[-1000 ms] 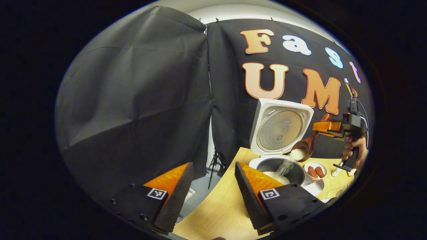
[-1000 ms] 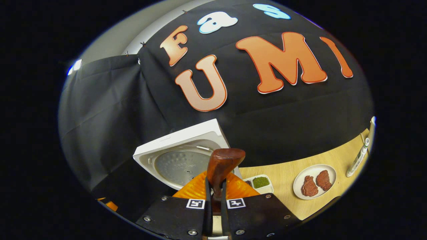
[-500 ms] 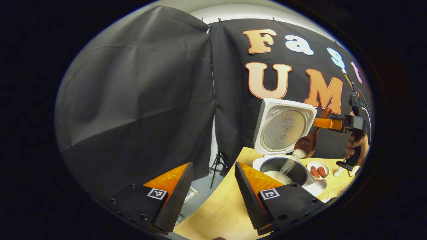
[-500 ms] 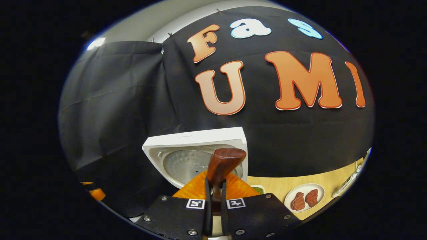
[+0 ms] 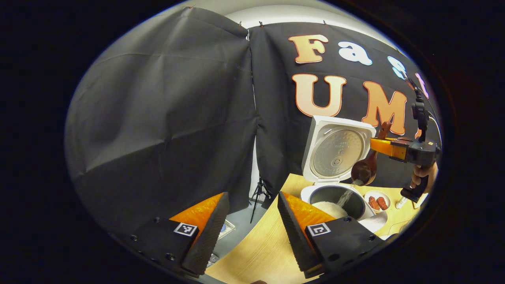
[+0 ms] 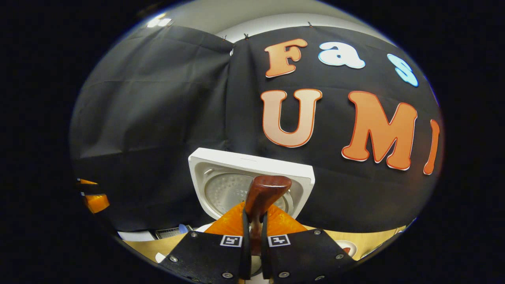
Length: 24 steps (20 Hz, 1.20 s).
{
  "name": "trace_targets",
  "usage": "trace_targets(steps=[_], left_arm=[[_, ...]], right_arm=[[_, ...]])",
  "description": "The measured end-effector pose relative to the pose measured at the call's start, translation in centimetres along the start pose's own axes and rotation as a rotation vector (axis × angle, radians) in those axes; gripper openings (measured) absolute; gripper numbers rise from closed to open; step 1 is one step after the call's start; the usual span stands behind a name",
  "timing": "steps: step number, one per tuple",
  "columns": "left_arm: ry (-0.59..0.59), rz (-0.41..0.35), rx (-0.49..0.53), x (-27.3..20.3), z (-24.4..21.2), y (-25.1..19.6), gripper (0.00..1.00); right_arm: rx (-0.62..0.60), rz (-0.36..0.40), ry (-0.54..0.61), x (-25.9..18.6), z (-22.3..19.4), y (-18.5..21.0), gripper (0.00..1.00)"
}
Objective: Close the left gripper, press the button to open the rice cooker; take a wooden spoon from the chopstick holder with the right hand, scoop a spoonful of rice and pour it into the rice cooker, then put the wooden spoon back into the chopstick holder.
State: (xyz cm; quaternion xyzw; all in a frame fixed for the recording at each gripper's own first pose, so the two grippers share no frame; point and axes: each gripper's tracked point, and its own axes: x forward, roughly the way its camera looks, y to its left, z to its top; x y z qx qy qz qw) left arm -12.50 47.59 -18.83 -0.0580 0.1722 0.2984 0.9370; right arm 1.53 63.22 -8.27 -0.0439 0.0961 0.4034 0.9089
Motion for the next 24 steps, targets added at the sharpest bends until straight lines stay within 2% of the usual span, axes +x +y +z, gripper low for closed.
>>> trace_targets(steps=[7,10,12,17,22,24], left_arm=[[-0.005,0.002,0.005,-0.5,-0.2,-0.3,0.87],[-0.013,0.003,0.011,-1.1,0.0,-0.4,0.87],[-0.025,0.011,0.016,-1.6,0.3,-0.8,0.87],[-0.046,-0.002,0.015,-3.4,1.1,-3.7,0.87],[-0.05,-0.054,0.033,-4.9,1.2,-9.4,0.86],[-0.046,-0.086,0.004,-5.6,1.5,-11.9,0.86]], right_arm=[[-0.126,0.046,-0.054,-1.3,1.6,1.7,0.1],[-0.1,0.047,-0.059,-1.8,1.9,1.3,0.1],[-0.027,0.049,-0.053,-2.5,1.8,0.4,0.1],[0.2,0.011,-0.051,-6.5,1.8,-4.7,0.1],[0.247,-0.082,-0.04,-12.5,-0.8,-11.9,0.1],[0.275,-0.121,-0.027,-15.1,-2.2,-14.8,0.1]])
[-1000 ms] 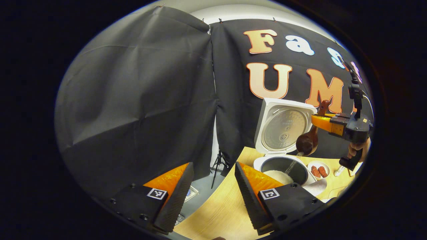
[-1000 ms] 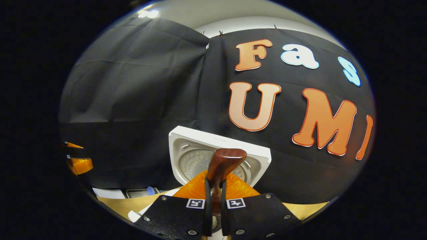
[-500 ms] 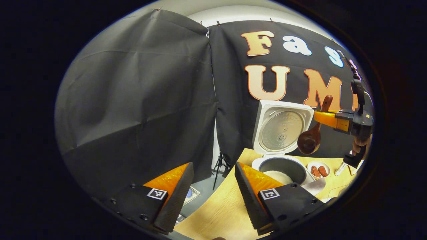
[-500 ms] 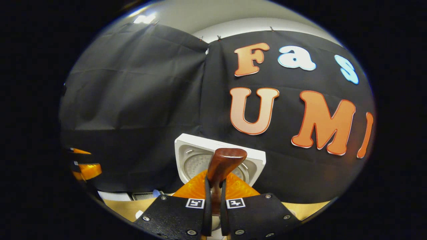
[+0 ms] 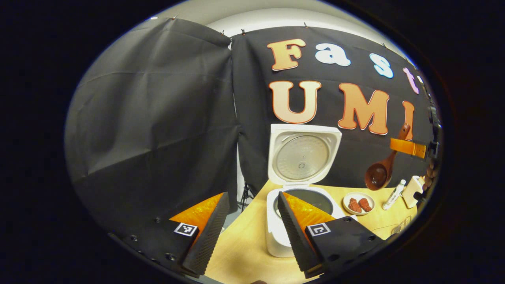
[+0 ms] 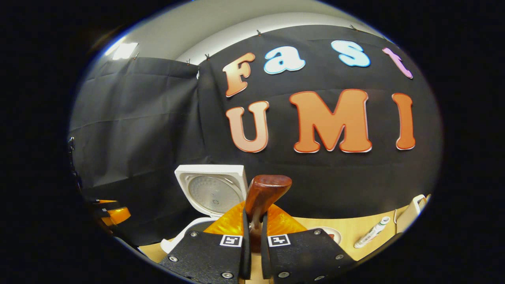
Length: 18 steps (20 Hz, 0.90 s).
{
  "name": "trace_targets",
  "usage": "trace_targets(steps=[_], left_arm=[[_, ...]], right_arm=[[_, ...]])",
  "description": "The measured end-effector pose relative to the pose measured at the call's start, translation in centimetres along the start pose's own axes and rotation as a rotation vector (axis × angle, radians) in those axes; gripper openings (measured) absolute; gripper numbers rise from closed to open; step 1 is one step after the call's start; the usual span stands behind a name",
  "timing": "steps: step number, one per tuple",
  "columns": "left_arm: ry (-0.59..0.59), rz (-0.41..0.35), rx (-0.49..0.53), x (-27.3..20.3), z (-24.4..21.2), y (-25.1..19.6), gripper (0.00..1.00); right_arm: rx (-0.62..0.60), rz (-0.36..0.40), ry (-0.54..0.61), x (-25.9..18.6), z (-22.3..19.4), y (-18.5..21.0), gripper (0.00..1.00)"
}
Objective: Close the left gripper, press the button to open the rice cooker; take a wooden spoon from the chopstick holder with the right hand, scoop a spoonful of rice and pour it into the rice cooker, then put the wooden spoon back into the chopstick holder.
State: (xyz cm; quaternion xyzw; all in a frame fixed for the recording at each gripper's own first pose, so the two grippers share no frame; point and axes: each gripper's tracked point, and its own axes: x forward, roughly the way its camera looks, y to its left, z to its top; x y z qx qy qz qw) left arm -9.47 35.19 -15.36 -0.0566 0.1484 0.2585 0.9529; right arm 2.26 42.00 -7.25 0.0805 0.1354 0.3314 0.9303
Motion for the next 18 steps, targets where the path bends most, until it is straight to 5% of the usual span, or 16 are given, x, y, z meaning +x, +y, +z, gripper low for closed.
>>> trace_targets(steps=[10,18], left_arm=[[0.089,-0.149,-0.052,-1.6,-1.4,-11.7,0.86],[0.103,-0.285,0.04,-2.3,-2.6,-20.7,0.87]], right_arm=[[0.162,-0.295,0.039,-12.9,-4.8,-17.9,0.1],[0.24,-0.442,0.071,-20.9,-9.3,-25.2,0.11]])
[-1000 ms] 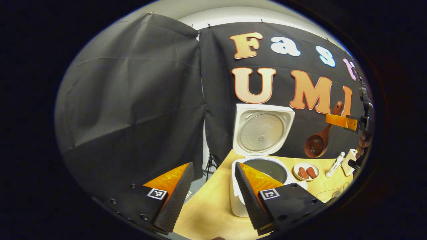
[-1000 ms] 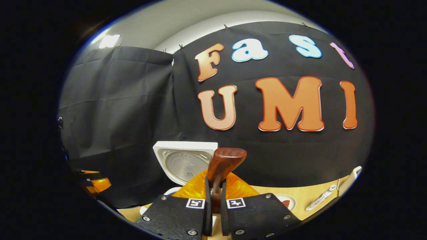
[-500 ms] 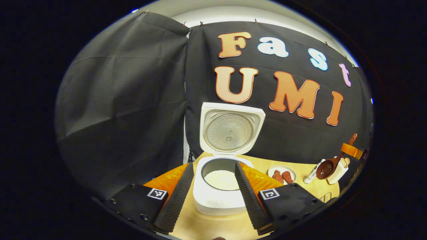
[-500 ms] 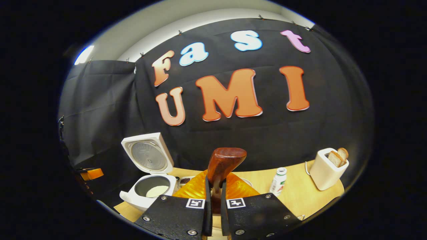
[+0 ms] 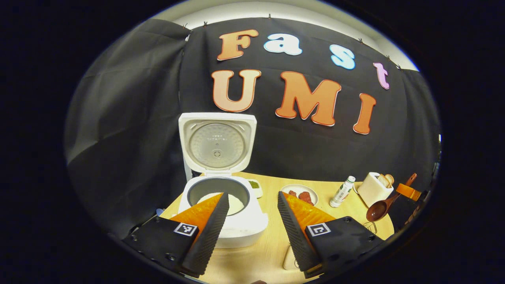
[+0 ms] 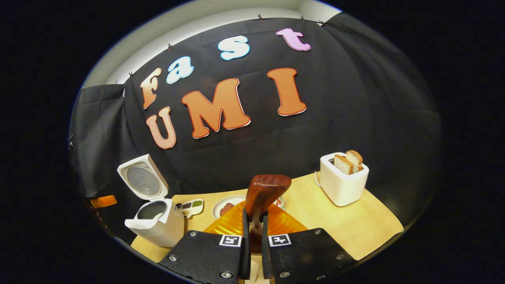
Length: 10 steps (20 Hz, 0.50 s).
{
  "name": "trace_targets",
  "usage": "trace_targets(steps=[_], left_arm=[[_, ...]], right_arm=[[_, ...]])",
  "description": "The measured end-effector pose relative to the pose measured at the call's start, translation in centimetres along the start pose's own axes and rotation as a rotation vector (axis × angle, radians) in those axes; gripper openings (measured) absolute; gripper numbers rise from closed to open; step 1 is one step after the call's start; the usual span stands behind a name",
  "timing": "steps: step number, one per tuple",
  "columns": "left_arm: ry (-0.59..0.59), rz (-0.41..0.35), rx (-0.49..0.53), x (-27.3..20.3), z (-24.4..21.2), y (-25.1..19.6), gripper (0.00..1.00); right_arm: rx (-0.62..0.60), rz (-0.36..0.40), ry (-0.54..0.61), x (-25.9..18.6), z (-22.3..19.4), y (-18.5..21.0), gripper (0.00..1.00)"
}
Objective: Close the left gripper, press the button to open the rice cooker; take a wooden spoon from the chopstick holder with the right hand, scoop a spoonful of rice and pour it into the rice cooker, then put the wooden spoon back into the chopstick holder.
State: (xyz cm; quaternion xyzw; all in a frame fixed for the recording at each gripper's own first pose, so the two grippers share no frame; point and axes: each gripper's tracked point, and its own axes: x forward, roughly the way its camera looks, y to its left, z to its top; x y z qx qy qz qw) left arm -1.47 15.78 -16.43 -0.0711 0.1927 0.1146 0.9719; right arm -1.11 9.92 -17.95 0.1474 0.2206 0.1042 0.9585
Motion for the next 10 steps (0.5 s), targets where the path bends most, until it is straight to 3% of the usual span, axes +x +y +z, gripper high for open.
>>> trace_targets(steps=[4,10], left_arm=[[-0.01,-0.014,0.022,-0.3,0.4,-1.7,0.87],[-0.011,-0.003,0.027,-0.6,0.6,-2.1,0.87]], right_arm=[[0.043,-0.078,0.02,-0.6,-2.1,-4.3,0.11],[0.065,-0.103,0.07,0.1,-5.7,-7.4,0.11]])
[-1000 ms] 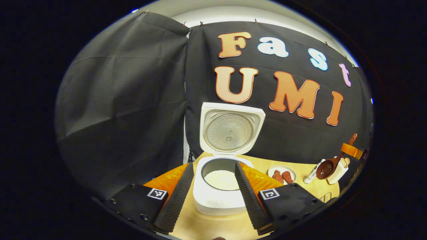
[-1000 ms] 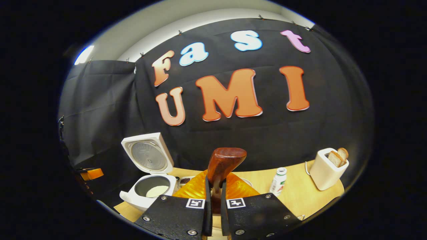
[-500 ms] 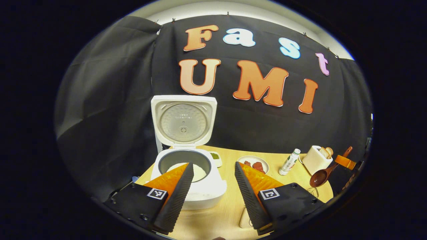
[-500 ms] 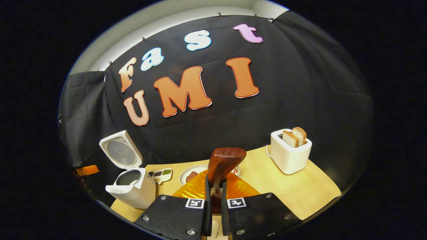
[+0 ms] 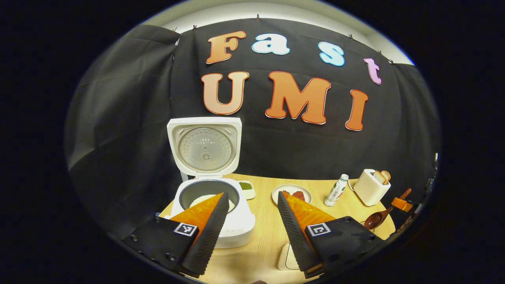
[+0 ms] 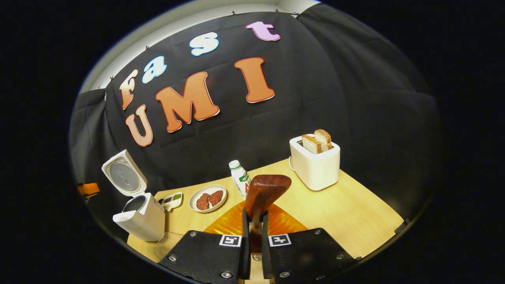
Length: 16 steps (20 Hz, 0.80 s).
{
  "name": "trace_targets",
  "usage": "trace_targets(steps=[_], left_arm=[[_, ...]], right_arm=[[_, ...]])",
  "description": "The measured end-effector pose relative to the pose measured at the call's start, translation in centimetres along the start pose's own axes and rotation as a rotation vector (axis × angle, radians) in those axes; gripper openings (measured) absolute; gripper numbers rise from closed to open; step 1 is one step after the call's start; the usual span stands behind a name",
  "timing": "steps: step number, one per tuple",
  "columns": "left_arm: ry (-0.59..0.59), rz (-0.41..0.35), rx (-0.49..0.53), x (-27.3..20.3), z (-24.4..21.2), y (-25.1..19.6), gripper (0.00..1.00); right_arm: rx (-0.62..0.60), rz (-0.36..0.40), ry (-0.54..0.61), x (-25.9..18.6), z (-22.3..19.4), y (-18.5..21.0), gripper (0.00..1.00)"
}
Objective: Close the left gripper, press the button to open the rice cooker; take a wooden spoon from the chopstick holder with the right hand, scoop a spoonful of rice and pour it into the rice cooker, then put the wooden spoon back into the chopstick holder.
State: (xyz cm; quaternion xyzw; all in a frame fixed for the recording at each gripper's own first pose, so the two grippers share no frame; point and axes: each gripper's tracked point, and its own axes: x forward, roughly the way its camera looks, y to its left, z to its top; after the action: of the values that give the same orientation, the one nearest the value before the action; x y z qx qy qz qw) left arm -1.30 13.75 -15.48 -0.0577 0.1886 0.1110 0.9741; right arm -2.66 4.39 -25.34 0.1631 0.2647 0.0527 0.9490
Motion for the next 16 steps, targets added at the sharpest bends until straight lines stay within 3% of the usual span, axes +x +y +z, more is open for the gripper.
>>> trace_targets(steps=[11,16], left_arm=[[-0.027,0.042,0.017,-0.1,1.1,1.0,0.86],[-0.093,0.07,-0.019,0.9,5.0,3.6,0.87]], right_arm=[[0.097,-0.042,0.106,2.8,-6.3,-3.9,0.17],[0.142,-0.09,0.149,3.0,-7.3,-5.0,0.22]])
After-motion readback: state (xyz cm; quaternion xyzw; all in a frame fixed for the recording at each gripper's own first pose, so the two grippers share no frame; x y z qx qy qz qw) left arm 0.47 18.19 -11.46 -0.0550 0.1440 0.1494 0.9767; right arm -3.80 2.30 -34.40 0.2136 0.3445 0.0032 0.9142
